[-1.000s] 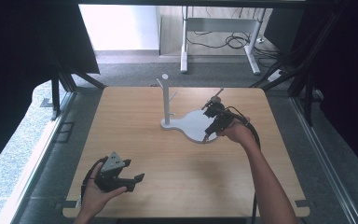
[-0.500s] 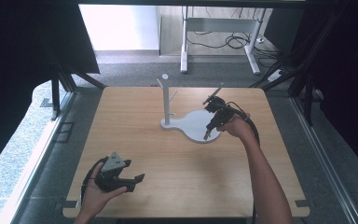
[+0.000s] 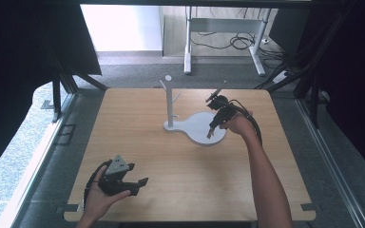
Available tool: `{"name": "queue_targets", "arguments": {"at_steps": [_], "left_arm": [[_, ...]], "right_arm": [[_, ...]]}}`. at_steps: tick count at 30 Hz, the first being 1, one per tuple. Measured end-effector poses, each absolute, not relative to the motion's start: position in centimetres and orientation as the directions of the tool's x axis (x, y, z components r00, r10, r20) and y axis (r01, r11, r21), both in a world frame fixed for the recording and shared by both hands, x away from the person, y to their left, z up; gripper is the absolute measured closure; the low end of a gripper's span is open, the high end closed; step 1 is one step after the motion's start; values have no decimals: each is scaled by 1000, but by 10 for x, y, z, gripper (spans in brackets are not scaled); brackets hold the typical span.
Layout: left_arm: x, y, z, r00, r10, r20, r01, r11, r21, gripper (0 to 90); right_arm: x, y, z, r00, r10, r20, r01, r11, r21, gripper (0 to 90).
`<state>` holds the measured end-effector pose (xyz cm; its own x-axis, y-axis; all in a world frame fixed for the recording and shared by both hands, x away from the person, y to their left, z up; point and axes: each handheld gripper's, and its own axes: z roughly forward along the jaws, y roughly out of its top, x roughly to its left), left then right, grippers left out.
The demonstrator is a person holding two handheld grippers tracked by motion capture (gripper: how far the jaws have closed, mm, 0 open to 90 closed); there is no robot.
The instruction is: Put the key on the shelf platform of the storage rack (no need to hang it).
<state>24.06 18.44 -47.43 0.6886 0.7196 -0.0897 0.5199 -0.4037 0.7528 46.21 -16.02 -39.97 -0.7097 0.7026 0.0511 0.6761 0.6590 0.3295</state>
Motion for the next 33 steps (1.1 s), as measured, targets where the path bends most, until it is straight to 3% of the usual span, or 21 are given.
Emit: {"name": "queue_targets", "arguments": {"at_steps": [33], "left_arm": [[240, 181, -476, 694, 714, -90, 520, -410, 749, 256]], "right_arm": [[497, -145, -443, -650, 759, 48, 723, 597, 348, 894]]}}
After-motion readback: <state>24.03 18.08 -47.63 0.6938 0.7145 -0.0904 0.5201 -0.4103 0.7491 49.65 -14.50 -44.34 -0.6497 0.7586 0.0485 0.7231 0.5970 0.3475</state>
